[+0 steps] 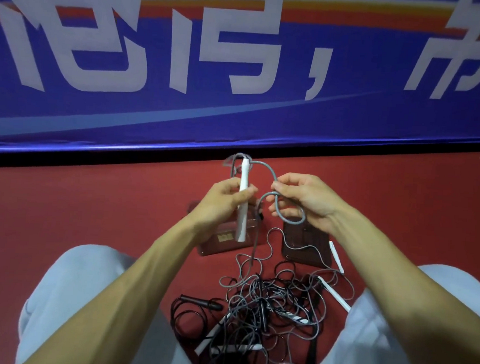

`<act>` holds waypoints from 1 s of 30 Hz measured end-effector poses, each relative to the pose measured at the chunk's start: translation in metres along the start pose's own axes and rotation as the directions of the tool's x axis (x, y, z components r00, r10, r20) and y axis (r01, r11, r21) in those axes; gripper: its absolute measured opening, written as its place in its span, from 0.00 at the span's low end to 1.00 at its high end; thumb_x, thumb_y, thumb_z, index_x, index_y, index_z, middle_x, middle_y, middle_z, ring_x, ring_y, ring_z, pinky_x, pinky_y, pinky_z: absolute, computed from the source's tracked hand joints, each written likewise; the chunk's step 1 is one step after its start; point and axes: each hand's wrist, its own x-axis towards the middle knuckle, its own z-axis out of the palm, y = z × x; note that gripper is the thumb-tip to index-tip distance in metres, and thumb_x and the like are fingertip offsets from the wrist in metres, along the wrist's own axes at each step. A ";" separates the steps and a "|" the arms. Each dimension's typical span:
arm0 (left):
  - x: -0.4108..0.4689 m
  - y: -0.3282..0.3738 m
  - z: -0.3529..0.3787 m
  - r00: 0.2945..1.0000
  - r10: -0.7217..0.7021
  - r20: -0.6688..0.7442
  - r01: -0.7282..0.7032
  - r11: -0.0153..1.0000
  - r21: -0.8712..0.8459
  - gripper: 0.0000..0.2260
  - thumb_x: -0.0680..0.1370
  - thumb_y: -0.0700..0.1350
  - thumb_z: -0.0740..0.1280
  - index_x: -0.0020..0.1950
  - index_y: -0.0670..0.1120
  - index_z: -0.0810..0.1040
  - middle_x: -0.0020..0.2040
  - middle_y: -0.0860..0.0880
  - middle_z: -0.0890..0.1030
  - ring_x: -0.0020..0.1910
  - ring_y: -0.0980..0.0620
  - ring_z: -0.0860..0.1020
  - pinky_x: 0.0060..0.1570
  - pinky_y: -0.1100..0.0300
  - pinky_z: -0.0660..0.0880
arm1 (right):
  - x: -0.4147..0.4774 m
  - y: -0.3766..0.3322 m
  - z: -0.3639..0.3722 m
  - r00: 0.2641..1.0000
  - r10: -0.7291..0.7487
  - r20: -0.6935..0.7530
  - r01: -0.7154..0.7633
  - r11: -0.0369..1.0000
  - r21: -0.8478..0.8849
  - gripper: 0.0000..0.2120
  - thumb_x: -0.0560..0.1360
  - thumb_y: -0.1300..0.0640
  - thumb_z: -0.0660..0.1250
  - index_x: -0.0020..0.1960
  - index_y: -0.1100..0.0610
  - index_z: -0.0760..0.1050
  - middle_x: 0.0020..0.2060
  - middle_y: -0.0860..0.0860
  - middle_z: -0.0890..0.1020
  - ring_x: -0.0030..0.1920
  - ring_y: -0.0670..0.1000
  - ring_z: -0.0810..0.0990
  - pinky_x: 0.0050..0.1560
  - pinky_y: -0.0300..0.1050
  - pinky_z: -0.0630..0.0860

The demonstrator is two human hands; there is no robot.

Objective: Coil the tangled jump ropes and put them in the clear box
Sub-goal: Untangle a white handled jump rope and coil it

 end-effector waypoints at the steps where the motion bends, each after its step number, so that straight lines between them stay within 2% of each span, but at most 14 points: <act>1: -0.001 0.000 0.001 0.999 0.016 0.034 -0.017 0.999 0.033 0.08 0.79 0.40 0.66 0.54 0.35 0.77 0.39 0.45 0.79 0.40 0.49 0.79 0.50 0.46 0.80 | 0.001 -0.001 -0.003 0.999 -0.001 -0.045 0.000 1.000 -0.019 0.04 0.77 0.64 0.65 0.43 0.61 0.74 0.35 0.58 0.82 0.29 0.52 0.82 0.25 0.39 0.78; 2: -0.003 -0.001 0.002 0.998 0.031 0.060 -0.036 0.997 0.074 0.09 0.79 0.38 0.66 0.55 0.32 0.76 0.36 0.47 0.78 0.35 0.54 0.78 0.43 0.55 0.82 | 0.003 -0.001 -0.007 0.995 -0.004 -0.102 0.000 0.999 -0.036 0.04 0.77 0.63 0.66 0.44 0.61 0.75 0.35 0.57 0.82 0.30 0.52 0.82 0.27 0.40 0.79; 3: -0.005 0.001 0.002 0.996 0.043 0.080 -0.053 0.989 0.136 0.08 0.79 0.37 0.67 0.53 0.32 0.77 0.34 0.49 0.78 0.31 0.58 0.77 0.35 0.63 0.78 | 0.005 -0.001 -0.012 0.986 -0.007 -0.168 0.000 0.999 -0.045 0.03 0.77 0.63 0.67 0.45 0.61 0.76 0.36 0.56 0.82 0.31 0.51 0.82 0.30 0.42 0.80; 5: -0.009 0.001 0.001 0.991 0.021 0.132 -0.060 0.953 0.298 0.04 0.78 0.38 0.68 0.45 0.39 0.79 0.30 0.52 0.78 0.26 0.60 0.74 0.28 0.70 0.70 | 0.008 -0.001 -0.020 0.955 -0.006 -0.296 -0.002 1.000 -0.027 0.02 0.77 0.62 0.67 0.46 0.60 0.76 0.37 0.54 0.83 0.33 0.50 0.82 0.33 0.43 0.81; 7: -0.006 -0.002 -0.004 0.982 -0.007 0.187 -0.085 0.875 0.476 0.09 0.78 0.42 0.69 0.37 0.44 0.78 0.30 0.51 0.77 0.27 0.56 0.72 0.28 0.67 0.69 | 0.010 -0.002 -0.024 0.922 -0.005 -0.388 0.018 0.999 0.031 0.03 0.77 0.61 0.68 0.44 0.58 0.76 0.36 0.53 0.82 0.30 0.48 0.81 0.30 0.42 0.79; 9: -0.001 -0.008 -0.011 0.975 -0.039 0.220 -0.121 0.738 0.664 0.12 0.78 0.44 0.70 0.34 0.46 0.76 0.29 0.51 0.75 0.27 0.55 0.70 0.30 0.64 0.67 | 0.010 -0.003 -0.028 0.886 -0.004 -0.465 0.064 0.991 0.115 0.05 0.77 0.60 0.68 0.43 0.58 0.75 0.35 0.53 0.80 0.28 0.47 0.79 0.27 0.40 0.78; 11: 0.002 -0.013 -0.013 0.973 -0.095 0.212 -0.111 0.612 0.783 0.15 0.78 0.45 0.69 0.32 0.47 0.74 0.27 0.52 0.72 0.27 0.54 0.68 0.30 0.60 0.65 | 0.010 -0.006 -0.032 0.855 0.021 -0.517 0.117 0.966 0.233 0.06 0.77 0.60 0.69 0.43 0.59 0.74 0.36 0.53 0.78 0.30 0.49 0.78 0.28 0.42 0.79; 14: 0.001 -0.014 -0.012 0.964 -0.153 0.218 -0.099 0.556 0.825 0.14 0.79 0.46 0.68 0.34 0.44 0.75 0.29 0.51 0.75 0.28 0.53 0.70 0.32 0.59 0.67 | 0.009 -0.009 -0.034 0.854 0.066 -0.517 0.154 0.915 0.372 0.07 0.77 0.61 0.68 0.41 0.61 0.73 0.36 0.55 0.77 0.34 0.51 0.78 0.31 0.47 0.81; 16: -0.001 -0.013 -0.010 0.964 -0.154 0.216 -0.088 0.583 0.808 0.12 0.79 0.45 0.67 0.37 0.42 0.77 0.31 0.50 0.78 0.28 0.54 0.73 0.33 0.60 0.70 | 0.010 -0.009 -0.033 0.857 0.087 -0.508 0.173 0.879 0.444 0.08 0.77 0.62 0.67 0.41 0.61 0.72 0.36 0.55 0.77 0.34 0.52 0.78 0.31 0.47 0.82; 19: -0.008 -0.005 -0.006 0.976 -0.110 0.186 -0.049 0.725 0.687 0.12 0.80 0.43 0.66 0.37 0.44 0.77 0.29 0.53 0.79 0.26 0.57 0.74 0.29 0.65 0.70 | 0.012 -0.009 -0.034 0.866 0.098 -0.490 0.207 0.822 0.531 0.08 0.79 0.61 0.65 0.42 0.63 0.72 0.37 0.57 0.78 0.37 0.54 0.80 0.32 0.47 0.82; 21: -0.015 0.005 -0.001 0.983 -0.110 0.146 0.037 0.902 0.430 0.09 0.81 0.40 0.63 0.42 0.40 0.77 0.32 0.48 0.80 0.24 0.59 0.76 0.23 0.69 0.68 | 0.013 -0.009 -0.034 0.887 0.101 -0.451 0.192 0.807 0.558 0.08 0.80 0.62 0.62 0.45 0.66 0.72 0.40 0.60 0.80 0.41 0.57 0.81 0.35 0.49 0.83; 23: -0.019 0.014 0.004 0.986 -0.133 0.103 0.124 0.988 0.091 0.07 0.82 0.38 0.60 0.49 0.35 0.75 0.37 0.42 0.79 0.25 0.56 0.79 0.20 0.68 0.70 | 0.012 -0.007 -0.029 0.917 0.096 -0.388 0.140 0.832 0.537 0.05 0.80 0.66 0.60 0.50 0.68 0.73 0.44 0.63 0.81 0.43 0.59 0.82 0.38 0.50 0.83; 26: -0.014 0.019 0.003 0.994 -0.105 -0.004 0.101 0.968 -0.231 0.07 0.82 0.38 0.60 0.48 0.35 0.74 0.38 0.41 0.81 0.32 0.49 0.83 0.31 0.61 0.80 | 0.011 0.000 -0.017 0.949 0.058 -0.309 0.052 0.940 0.338 0.08 0.79 0.68 0.59 0.56 0.68 0.74 0.47 0.62 0.81 0.44 0.59 0.82 0.40 0.48 0.83; 30: -0.006 0.024 -0.002 0.984 -0.086 -0.159 0.003 0.887 -0.461 0.08 0.82 0.38 0.62 0.45 0.37 0.75 0.34 0.44 0.83 0.37 0.46 0.84 0.38 0.58 0.82 | 0.011 0.010 0.003 0.989 0.017 -0.149 -0.025 0.999 -0.049 0.10 0.78 0.71 0.59 0.53 0.64 0.77 0.48 0.59 0.82 0.41 0.54 0.82 0.44 0.46 0.83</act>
